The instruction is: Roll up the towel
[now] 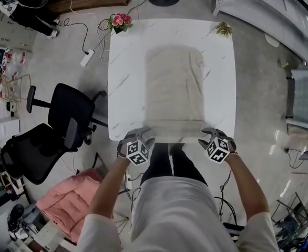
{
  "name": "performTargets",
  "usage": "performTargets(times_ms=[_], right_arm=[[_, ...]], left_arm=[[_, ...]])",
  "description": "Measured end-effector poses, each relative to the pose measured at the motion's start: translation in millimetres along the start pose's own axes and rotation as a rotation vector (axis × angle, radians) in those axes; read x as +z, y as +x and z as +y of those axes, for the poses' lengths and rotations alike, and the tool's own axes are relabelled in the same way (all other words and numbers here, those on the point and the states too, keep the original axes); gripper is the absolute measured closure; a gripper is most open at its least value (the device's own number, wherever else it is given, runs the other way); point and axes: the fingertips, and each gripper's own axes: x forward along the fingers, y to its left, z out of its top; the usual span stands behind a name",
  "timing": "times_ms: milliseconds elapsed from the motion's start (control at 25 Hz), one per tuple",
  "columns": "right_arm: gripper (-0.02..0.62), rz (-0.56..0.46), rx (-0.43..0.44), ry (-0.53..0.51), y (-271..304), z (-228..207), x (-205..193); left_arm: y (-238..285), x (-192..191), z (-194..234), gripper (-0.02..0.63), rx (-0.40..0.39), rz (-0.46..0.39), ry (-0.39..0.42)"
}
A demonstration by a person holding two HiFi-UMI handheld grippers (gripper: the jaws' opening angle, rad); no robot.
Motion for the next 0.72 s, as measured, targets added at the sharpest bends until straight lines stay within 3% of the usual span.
performTargets(times_ms=[160,320,400,520,720], right_arm=[[0.400,0.034,-0.058,-0.052,15,-7,-11],[0.444,0.060,-0.145,-0.095,30,-14,-11],[0.488,0.055,-0.169,-0.082,30,-16,-10],[0.538,0.043,-0.137,-0.050,27,-9,-9],[0.551,0.039,-0.016,-0.023,14,21,-13]], left_arm=[[18,-12,4,0.377,0.074,0.041,0.039],[22,-17,8,0.411,0.062,0.026,0.038],[19,-19,7,0.482,0.058,0.011,0.018],[13,-23,-1,0.510,0.030,0.011,-0.010],[3,-31,-32,0.512,-0.067,0.042,-0.019]])
